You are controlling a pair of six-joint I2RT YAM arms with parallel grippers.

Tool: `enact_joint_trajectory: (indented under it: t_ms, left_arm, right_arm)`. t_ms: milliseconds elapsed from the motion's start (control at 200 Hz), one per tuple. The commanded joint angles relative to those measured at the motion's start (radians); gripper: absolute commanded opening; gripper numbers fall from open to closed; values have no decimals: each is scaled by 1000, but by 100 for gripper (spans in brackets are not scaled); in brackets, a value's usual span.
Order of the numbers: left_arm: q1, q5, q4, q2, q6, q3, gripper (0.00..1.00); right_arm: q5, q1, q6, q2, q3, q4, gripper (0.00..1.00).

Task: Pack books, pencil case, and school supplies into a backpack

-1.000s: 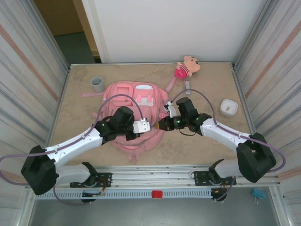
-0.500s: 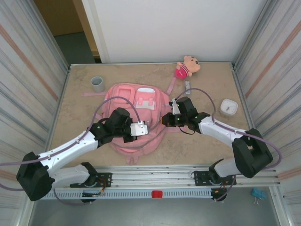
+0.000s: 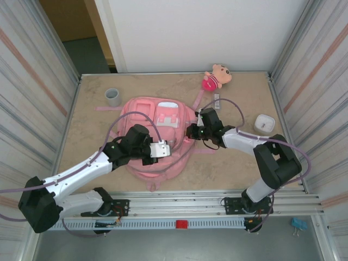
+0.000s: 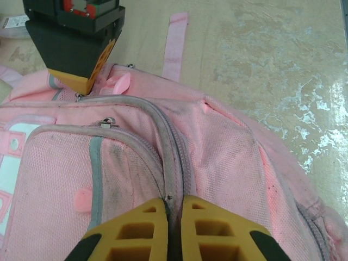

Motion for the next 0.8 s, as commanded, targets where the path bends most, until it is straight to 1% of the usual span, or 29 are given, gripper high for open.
enact_joint_trajectory:
  t_ms: [0, 80, 195, 321, 356, 396, 471, 506, 641, 732, 792]
  left_arm:
    - [-17, 151, -48, -71, 7, -6, 0]
    - [-17, 123, -36, -70, -5, -10, 0]
    - [-17, 13, 7, -67, -53, -20, 0]
    - [-15, -97, 62, -55, -86, -35, 0]
    - [-8, -120, 80, -47, -107, -36, 0]
    - [7, -138, 98, -38, -134, -36, 0]
    - [35, -143, 127, -24, -182, -35, 0]
    - [40, -143, 146, -23, -198, -36, 6]
    - [46, -84, 171, -36, -233, -36, 44]
    - [50, -63, 156, -50, -250, -32, 60]
    - [56, -70, 137, -59, -244, -38, 67]
  right_arm:
    - [171, -70, 14, 60, 55, 66, 0]
    - [149, -78, 17, 76, 72, 72, 0]
    - [96, -78, 13, 64, 83, 91, 0]
    - [69, -76, 7, -6, 56, 97, 29]
    - [71, -76, 4, -38, 37, 101, 35]
    - [75, -78, -2, -79, 12, 100, 41]
    - [76, -79, -9, -150, -30, 74, 45]
    - [71, -78, -9, -181, -49, 54, 45]
    - [36, -73, 2, -288, -134, 4, 48]
    - [29, -64, 6, -352, -190, -13, 49]
    - [35, -57, 5, -390, -221, -20, 49]
